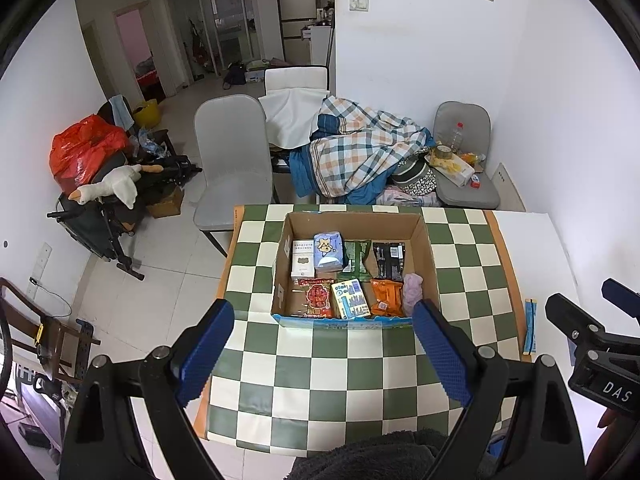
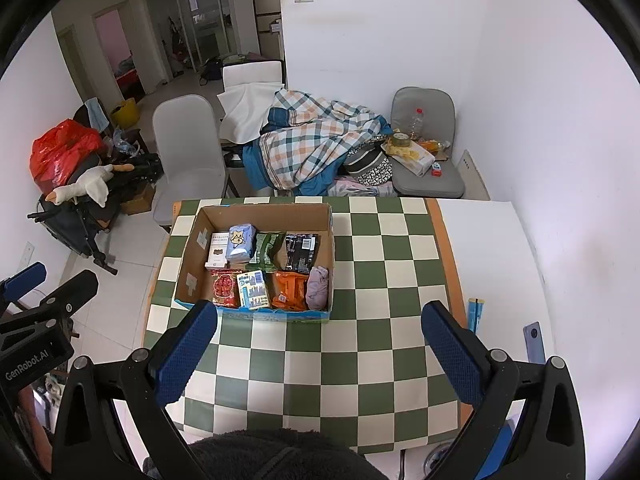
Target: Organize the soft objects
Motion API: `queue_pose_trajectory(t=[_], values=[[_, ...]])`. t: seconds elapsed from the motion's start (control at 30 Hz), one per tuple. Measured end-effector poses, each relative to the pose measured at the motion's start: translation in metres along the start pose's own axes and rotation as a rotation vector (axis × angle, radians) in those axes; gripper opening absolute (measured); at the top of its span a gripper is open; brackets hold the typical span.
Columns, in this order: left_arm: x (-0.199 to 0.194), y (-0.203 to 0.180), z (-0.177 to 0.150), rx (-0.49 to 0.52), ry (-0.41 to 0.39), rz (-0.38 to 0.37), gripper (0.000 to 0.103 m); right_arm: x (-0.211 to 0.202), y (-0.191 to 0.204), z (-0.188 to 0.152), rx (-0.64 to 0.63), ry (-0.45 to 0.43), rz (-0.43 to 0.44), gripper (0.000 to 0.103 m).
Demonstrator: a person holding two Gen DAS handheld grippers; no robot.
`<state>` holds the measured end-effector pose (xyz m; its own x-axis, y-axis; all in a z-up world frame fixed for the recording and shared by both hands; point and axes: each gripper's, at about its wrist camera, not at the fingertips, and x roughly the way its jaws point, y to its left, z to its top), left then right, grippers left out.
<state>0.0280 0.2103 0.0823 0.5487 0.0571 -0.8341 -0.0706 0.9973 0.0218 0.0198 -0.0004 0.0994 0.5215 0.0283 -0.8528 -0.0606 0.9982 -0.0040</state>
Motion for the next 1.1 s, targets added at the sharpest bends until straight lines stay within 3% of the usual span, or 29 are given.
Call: queue_pose_trajectory(t=[1.1], values=[[0.005, -0.012, -0.01, 0.049, 0.036, -0.008, 0.091, -0.009, -0.012, -0.009, 0.01, -0.025, -0.027, 0.103]])
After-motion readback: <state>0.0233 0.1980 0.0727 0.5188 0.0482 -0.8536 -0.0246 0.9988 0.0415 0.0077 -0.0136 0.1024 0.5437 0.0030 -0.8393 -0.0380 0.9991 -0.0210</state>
